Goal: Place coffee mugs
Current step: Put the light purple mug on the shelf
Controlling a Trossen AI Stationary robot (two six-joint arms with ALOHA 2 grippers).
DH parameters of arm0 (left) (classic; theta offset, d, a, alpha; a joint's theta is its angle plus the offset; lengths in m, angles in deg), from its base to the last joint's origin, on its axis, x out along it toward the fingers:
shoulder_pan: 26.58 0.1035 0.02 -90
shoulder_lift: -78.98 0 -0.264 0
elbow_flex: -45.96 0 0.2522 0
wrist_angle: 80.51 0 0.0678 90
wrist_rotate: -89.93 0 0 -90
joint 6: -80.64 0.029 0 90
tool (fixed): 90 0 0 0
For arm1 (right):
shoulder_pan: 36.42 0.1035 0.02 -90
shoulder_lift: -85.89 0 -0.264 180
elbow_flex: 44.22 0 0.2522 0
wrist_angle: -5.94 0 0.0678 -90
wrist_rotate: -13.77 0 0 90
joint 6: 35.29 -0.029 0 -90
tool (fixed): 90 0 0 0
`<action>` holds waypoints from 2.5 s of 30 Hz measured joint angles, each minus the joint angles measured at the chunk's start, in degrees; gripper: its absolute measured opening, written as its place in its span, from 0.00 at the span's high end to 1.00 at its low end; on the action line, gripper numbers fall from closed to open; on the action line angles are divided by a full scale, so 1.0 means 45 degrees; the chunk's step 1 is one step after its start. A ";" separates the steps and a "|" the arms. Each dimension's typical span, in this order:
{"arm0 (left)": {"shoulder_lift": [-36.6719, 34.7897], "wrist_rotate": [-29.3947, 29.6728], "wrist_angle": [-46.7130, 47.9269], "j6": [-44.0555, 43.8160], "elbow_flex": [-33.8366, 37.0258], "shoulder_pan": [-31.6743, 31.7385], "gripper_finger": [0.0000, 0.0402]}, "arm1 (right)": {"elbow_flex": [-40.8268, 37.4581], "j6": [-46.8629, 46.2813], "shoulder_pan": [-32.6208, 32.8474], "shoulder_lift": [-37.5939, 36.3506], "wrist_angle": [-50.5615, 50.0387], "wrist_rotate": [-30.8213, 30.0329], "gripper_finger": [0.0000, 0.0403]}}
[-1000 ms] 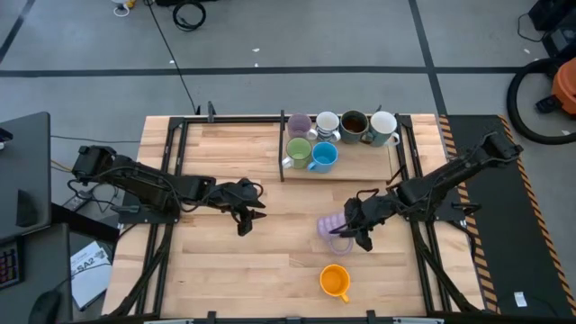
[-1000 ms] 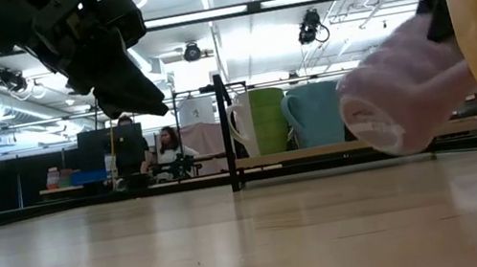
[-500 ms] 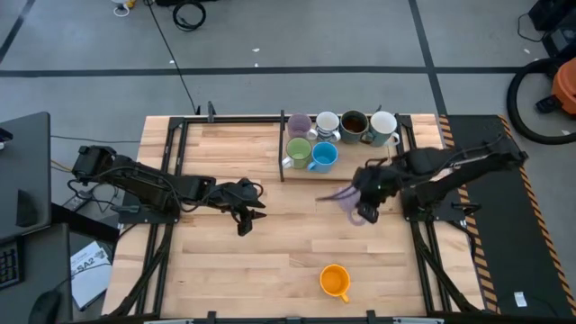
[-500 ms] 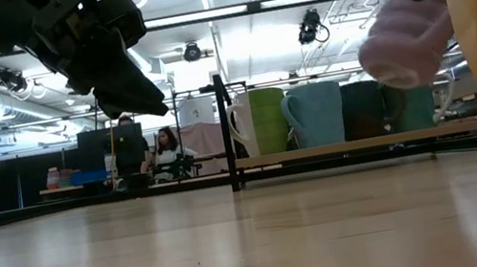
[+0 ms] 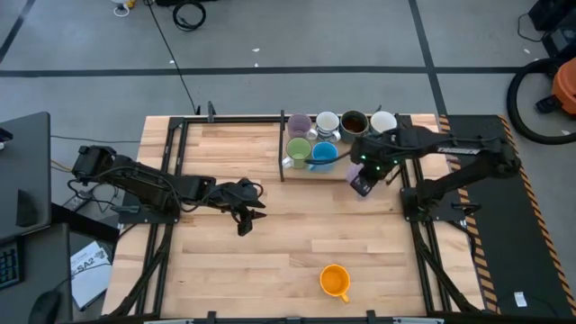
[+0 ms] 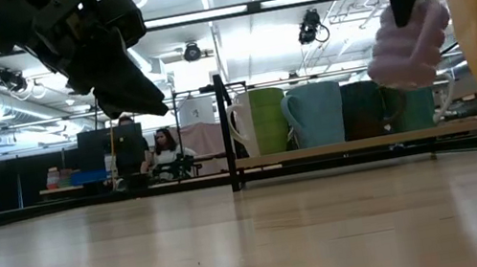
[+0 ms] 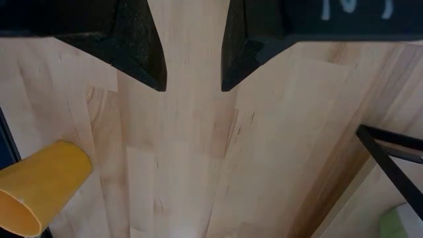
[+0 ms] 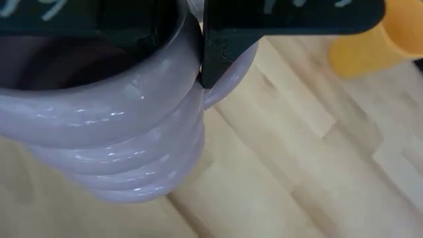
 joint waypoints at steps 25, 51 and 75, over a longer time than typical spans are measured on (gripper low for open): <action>-0.0001 0.0000 -0.0002 0.0000 0.0000 0.0001 0.63 | -0.0029 0.2325 -0.3748 0.2596 0.0178 0.0534 0.90; 0.0002 0.0000 -0.0007 0.0002 0.0000 0.0003 0.63 | 0.0005 0.2442 -0.4179 0.3595 0.1790 0.0728 0.89; 0.0002 0.0002 -0.0005 0.0000 0.0000 0.0000 0.62 | -0.0058 0.2277 -0.4331 0.3478 0.2593 0.0777 0.71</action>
